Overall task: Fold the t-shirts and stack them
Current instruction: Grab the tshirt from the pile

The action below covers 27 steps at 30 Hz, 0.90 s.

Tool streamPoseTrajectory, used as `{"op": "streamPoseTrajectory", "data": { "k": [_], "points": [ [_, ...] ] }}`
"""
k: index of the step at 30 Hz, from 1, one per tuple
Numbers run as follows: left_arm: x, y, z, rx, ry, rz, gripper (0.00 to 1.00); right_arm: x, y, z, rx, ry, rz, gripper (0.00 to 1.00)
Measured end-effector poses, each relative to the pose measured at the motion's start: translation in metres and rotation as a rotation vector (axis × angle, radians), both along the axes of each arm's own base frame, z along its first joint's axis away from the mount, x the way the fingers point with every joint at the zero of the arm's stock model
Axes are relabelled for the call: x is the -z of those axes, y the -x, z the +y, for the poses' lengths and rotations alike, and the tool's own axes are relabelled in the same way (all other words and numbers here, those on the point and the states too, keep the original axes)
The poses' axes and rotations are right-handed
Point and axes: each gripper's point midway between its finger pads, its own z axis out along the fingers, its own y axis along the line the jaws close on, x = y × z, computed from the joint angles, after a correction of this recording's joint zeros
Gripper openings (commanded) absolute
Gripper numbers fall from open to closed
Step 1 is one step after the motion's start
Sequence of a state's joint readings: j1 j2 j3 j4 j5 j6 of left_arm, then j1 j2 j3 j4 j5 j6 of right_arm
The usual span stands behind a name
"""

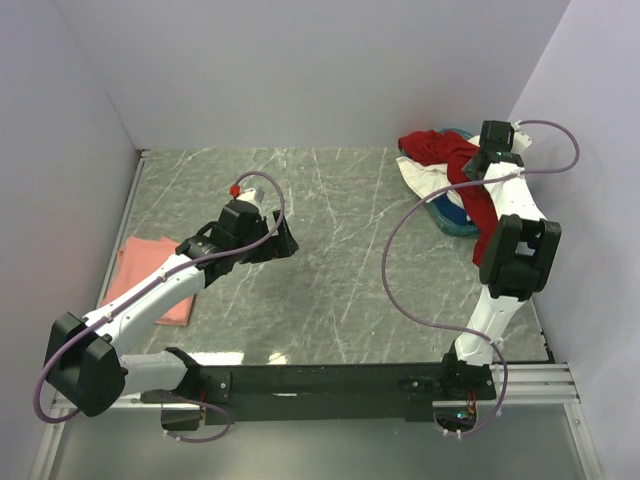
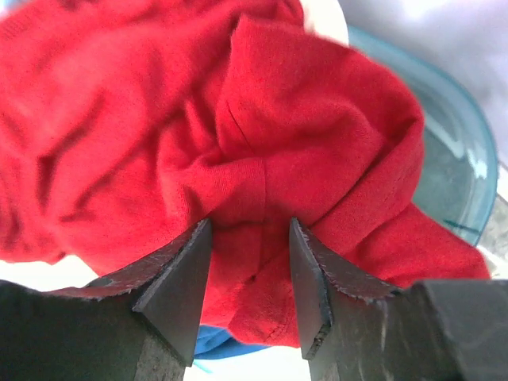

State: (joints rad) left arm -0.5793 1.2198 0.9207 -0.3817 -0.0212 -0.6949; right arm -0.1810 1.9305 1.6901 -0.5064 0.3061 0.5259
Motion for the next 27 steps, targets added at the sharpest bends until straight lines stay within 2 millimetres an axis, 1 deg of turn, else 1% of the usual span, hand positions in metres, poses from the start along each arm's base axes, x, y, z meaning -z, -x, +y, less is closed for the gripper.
{"op": "streamPoseTrajectory", "data": {
  "k": [3, 4, 6, 7, 8, 9, 11, 14, 15, 18, 21, 24, 25, 26, 27],
  "points": [
    [0.000, 0.000, -0.001, 0.003, 0.002, 0.001, 0.99, 0.015, 0.006, 0.001, 0.000, -0.008, 0.028, 0.44],
    [0.000, 0.000, -0.001, 0.004, 0.003, 0.002, 1.00, 0.018, 0.007, 0.002, -0.001, -0.011, 0.031, 0.35],
    [0.000, 0.001, -0.001, 0.005, 0.004, 0.002, 0.99, 0.017, 0.005, 0.002, -0.004, -0.013, 0.022, 0.24],
    [0.000, 0.001, -0.001, 0.005, 0.003, 0.002, 0.99, 0.016, 0.004, 0.003, -0.005, -0.014, 0.017, 0.12],
    [0.000, 0.001, -0.001, 0.005, 0.003, 0.002, 1.00, 0.015, 0.003, 0.003, -0.006, -0.013, 0.014, 0.08],
    [0.000, 0.001, -0.001, 0.005, 0.003, 0.002, 0.99, 0.015, 0.003, 0.003, -0.005, -0.014, 0.012, 0.00],
    [0.000, 0.001, -0.001, 0.005, 0.004, 0.003, 1.00, 0.013, 0.003, 0.003, -0.003, -0.015, 0.008, 0.00],
    [0.000, 0.001, -0.001, 0.005, 0.004, 0.002, 0.99, 0.001, 0.008, 0.004, -0.003, -0.012, -0.009, 0.00],
    [0.000, 0.001, -0.001, 0.005, 0.004, 0.002, 0.99, -0.005, 0.010, 0.004, -0.003, -0.010, -0.018, 0.00],
    [-0.002, 0.000, -0.001, 0.005, 0.006, 0.000, 0.99, -0.034, 0.015, 0.005, -0.003, -0.001, -0.070, 0.00],
    [-0.005, -0.002, -0.003, 0.005, 0.010, -0.006, 0.99, -0.071, 0.024, 0.008, -0.005, 0.012, -0.143, 0.00],
    [-0.006, -0.002, -0.003, 0.006, 0.012, -0.008, 0.99, -0.112, 0.035, 0.014, -0.014, 0.025, -0.231, 0.00],
    [-0.006, -0.002, -0.003, 0.006, 0.013, -0.009, 0.99, -0.127, 0.039, 0.019, -0.021, 0.030, -0.265, 0.00],
    [-0.006, -0.003, -0.003, 0.006, 0.013, -0.009, 0.99, -0.139, 0.042, 0.023, -0.031, 0.032, -0.290, 0.00],
    [-0.007, -0.003, -0.004, 0.006, 0.013, -0.009, 0.99, -0.155, 0.046, 0.032, -0.049, 0.035, -0.324, 0.00]
  ]
}}
